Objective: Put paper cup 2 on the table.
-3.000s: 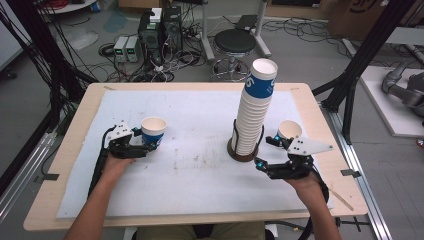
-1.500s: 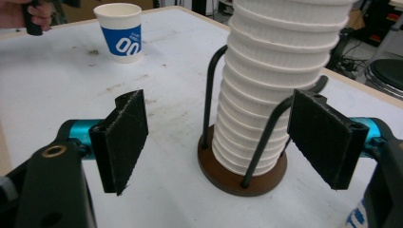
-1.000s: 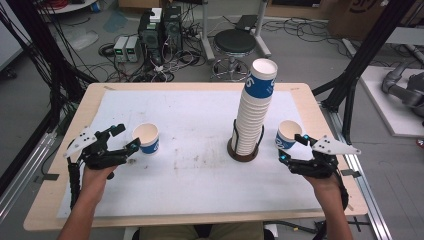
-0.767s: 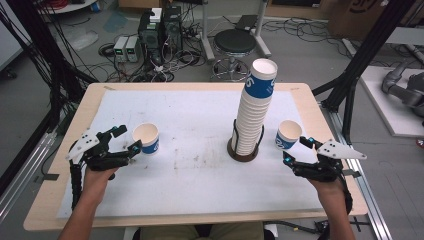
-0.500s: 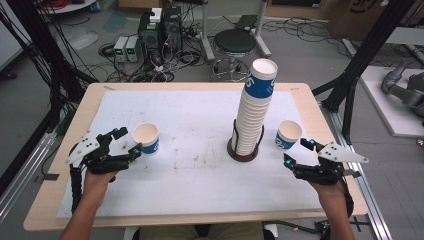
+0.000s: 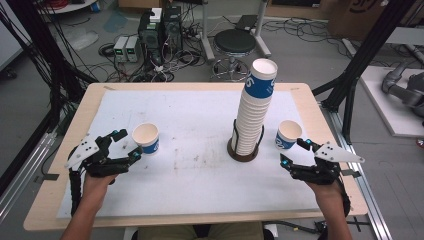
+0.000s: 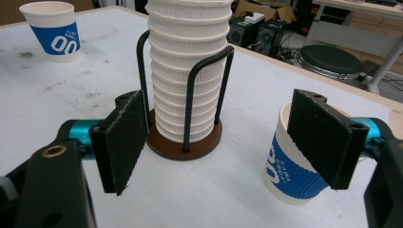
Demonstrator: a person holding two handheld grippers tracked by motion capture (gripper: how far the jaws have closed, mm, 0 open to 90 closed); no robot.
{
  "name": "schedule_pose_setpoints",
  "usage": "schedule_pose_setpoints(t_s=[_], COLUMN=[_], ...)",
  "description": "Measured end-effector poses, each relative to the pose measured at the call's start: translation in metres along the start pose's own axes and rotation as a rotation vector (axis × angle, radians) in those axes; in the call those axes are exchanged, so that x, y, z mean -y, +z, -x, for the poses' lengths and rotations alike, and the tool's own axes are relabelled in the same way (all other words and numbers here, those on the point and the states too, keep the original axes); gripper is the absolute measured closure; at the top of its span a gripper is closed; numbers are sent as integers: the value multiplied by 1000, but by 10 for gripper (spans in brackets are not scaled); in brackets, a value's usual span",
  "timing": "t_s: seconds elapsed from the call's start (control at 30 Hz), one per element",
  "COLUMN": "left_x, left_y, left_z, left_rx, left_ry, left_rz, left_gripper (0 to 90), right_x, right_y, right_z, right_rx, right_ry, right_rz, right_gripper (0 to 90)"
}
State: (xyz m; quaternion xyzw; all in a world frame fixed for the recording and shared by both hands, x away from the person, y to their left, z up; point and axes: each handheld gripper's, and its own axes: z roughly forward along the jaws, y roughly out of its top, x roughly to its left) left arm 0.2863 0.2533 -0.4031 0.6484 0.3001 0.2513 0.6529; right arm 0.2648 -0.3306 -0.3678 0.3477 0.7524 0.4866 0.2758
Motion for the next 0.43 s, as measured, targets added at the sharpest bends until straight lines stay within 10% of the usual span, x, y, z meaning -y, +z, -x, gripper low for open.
schedule_pose_setpoints(t_s=[0.43], left_x=[-1], left_y=[5], left_z=[0], left_rx=[8], left_ry=[4], left_rz=[3], left_gripper=[164], right_x=[1], right_y=[-6], right_z=[3], right_rx=[18], right_ry=[3], right_rz=[7], right_gripper=[218])
